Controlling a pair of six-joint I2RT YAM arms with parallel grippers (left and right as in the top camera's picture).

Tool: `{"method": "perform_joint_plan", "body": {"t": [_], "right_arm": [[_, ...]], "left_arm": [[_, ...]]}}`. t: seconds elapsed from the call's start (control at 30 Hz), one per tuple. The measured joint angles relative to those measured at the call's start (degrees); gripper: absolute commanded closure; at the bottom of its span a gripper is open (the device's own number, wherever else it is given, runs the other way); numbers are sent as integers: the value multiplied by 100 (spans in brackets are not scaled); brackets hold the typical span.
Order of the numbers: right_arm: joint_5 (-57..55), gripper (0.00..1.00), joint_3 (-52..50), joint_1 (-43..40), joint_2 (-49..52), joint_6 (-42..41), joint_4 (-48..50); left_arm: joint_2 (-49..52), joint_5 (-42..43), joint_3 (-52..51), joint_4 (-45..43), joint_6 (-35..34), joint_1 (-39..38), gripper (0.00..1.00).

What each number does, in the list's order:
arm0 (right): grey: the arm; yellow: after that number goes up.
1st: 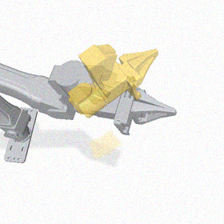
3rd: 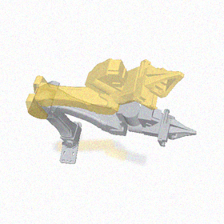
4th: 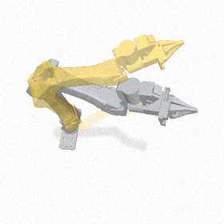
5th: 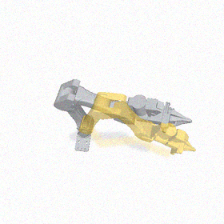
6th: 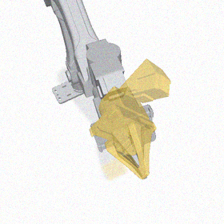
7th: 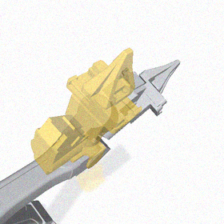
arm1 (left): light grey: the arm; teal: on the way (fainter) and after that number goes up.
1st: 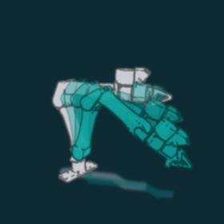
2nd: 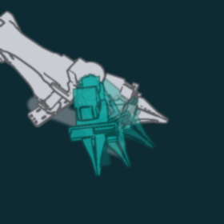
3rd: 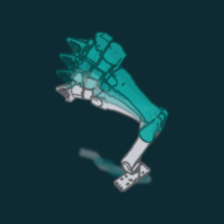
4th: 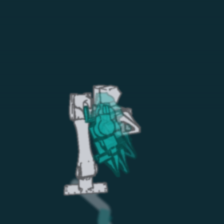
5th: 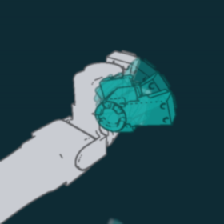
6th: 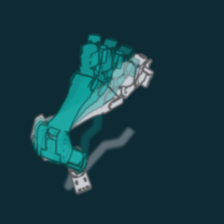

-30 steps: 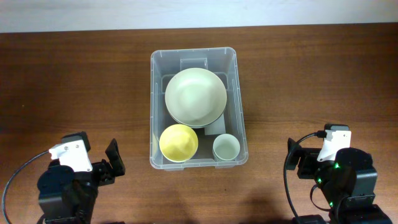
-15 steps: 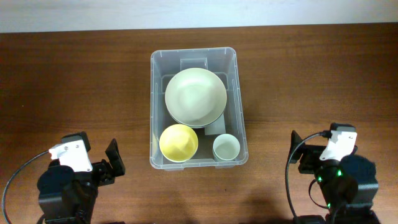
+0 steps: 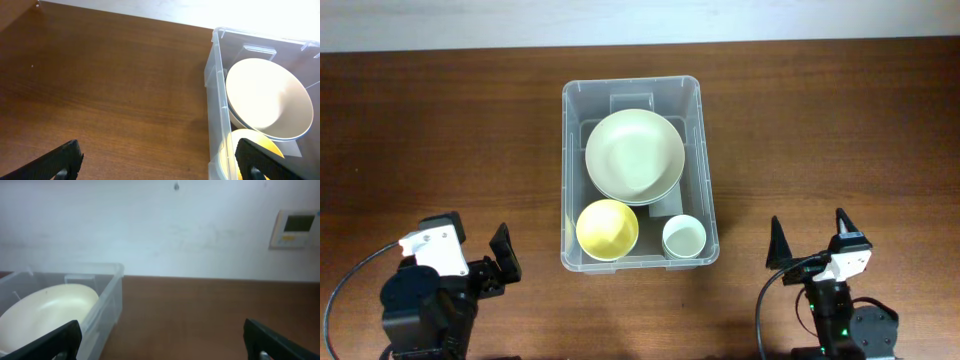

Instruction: Pack container

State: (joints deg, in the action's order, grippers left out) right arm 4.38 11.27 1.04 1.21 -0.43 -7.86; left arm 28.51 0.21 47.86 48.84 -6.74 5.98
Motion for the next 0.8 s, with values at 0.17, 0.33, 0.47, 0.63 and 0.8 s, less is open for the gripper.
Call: {"method": "perform_joint_plan", "body": {"t": [0.17,0.33,0.47,0.63,0.8], "right_arm": [[-155,1,-306,0,-39,48,938],[-289,1,-872,0,-48,48,1650],[-304,1,-1069,-2,-46,50,1147],[-284,1,-1069,-33,-35,63,378],[-282,1,-1069,-33,-42,66,380]], "left_arm": [[0,0,0,0,0,0,0],[0,0,0,0,0,0,0],[0,0,0,2,0,0,0],[0,0,0,0,0,0,0],[0,0,-2,2,0,0,0]]}}
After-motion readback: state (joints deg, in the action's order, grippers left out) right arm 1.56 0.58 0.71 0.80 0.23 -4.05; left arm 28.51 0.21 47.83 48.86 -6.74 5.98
